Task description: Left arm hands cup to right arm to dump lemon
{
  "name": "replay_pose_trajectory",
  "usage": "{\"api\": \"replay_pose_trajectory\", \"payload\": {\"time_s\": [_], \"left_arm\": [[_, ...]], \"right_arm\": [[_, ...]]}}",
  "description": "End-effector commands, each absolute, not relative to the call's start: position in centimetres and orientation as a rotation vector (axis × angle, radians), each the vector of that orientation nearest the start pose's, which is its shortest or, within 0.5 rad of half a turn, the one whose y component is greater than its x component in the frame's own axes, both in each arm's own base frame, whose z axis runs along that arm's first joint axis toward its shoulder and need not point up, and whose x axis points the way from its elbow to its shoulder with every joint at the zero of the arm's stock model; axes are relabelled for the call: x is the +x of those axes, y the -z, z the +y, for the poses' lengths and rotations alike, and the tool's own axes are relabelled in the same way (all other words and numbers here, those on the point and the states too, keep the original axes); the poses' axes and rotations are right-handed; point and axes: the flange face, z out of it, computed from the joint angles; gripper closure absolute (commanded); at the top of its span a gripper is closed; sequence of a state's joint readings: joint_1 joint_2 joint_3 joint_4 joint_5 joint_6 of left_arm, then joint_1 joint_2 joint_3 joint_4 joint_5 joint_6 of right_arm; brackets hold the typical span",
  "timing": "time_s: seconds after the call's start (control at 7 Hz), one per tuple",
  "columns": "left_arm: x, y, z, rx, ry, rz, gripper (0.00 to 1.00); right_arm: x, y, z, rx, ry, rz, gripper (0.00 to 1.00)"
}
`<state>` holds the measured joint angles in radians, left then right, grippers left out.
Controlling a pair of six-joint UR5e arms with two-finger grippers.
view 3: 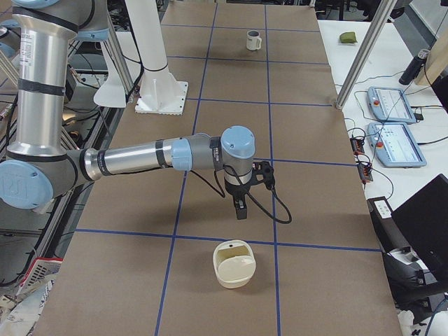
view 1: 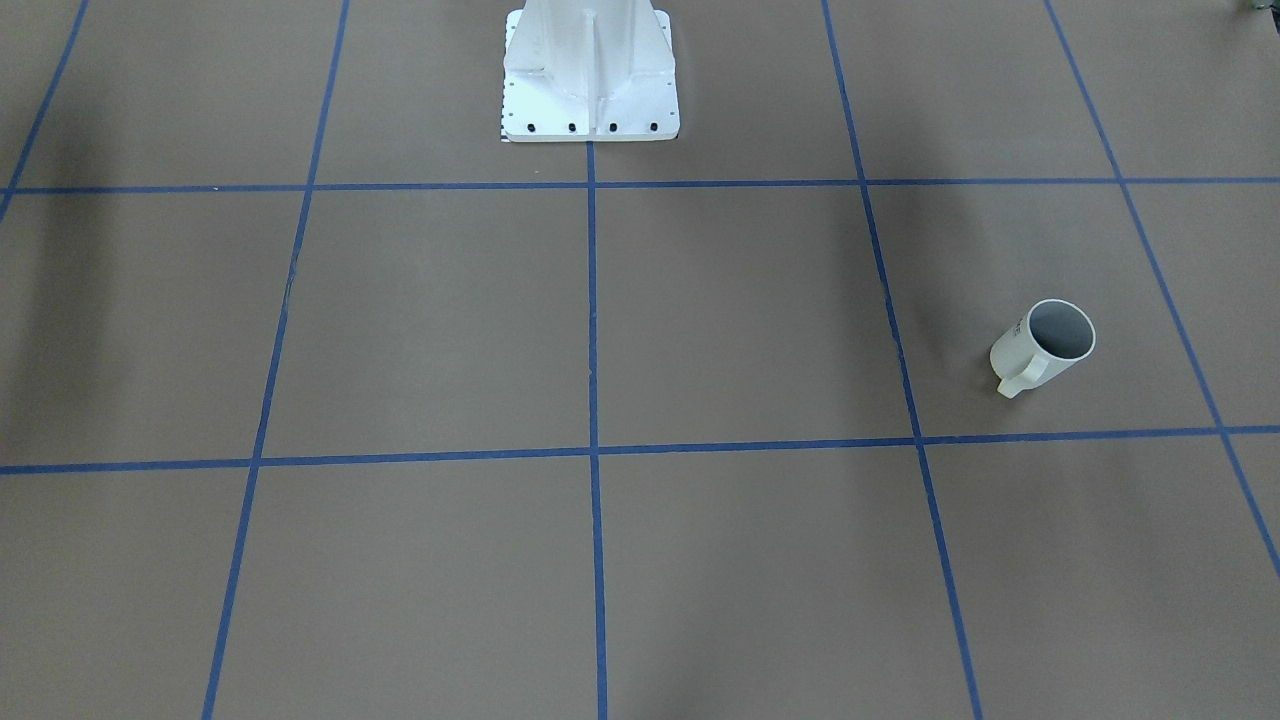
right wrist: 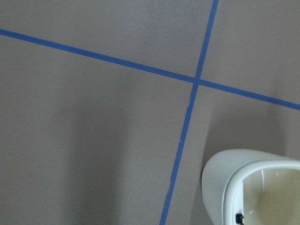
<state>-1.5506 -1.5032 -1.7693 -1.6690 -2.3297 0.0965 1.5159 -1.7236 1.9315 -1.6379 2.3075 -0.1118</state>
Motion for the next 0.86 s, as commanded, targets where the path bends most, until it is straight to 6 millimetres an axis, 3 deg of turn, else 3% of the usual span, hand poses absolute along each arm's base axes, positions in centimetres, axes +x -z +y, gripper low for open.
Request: {"api": "replay_pose_trajectory", "payload": {"time_s": [0.0,0.14,0.29,0.43,0.57,0.71], "left_arm": [[-3.5,-56.3,-49.6,0.302,-0.265,0.751,0.0],[-2.8,-56.7,-49.8,0.296,-0.277,0.755,0.0],[1.4,-56.1,-50.1,0.259,-0.284,0.787,0.0],[8.0,-54.6,-50.6,0.2,-0.264,0.82,0.0],[12.3,-53.6,-50.6,0.177,-0.191,0.846,0.0],[15.1,-53.5,-50.3,0.186,-0.104,0.825,0.0]], "right_arm": [[-1.9,-53.1,-45.2,0.214,0.361,-0.754,0.0],[-6.9,-50.1,-48.5,0.23,0.435,-0.786,0.0],[-9.6,-47.7,-49.3,0.226,0.421,-0.811,0.0],[-11.5,-44.8,-49.5,0.228,0.381,-0.829,0.0],[-13.0,-42.6,-49.5,0.245,0.387,-0.837,0.0],[-13.8,-41.3,-49.1,0.249,0.378,-0.849,0.0]]}}
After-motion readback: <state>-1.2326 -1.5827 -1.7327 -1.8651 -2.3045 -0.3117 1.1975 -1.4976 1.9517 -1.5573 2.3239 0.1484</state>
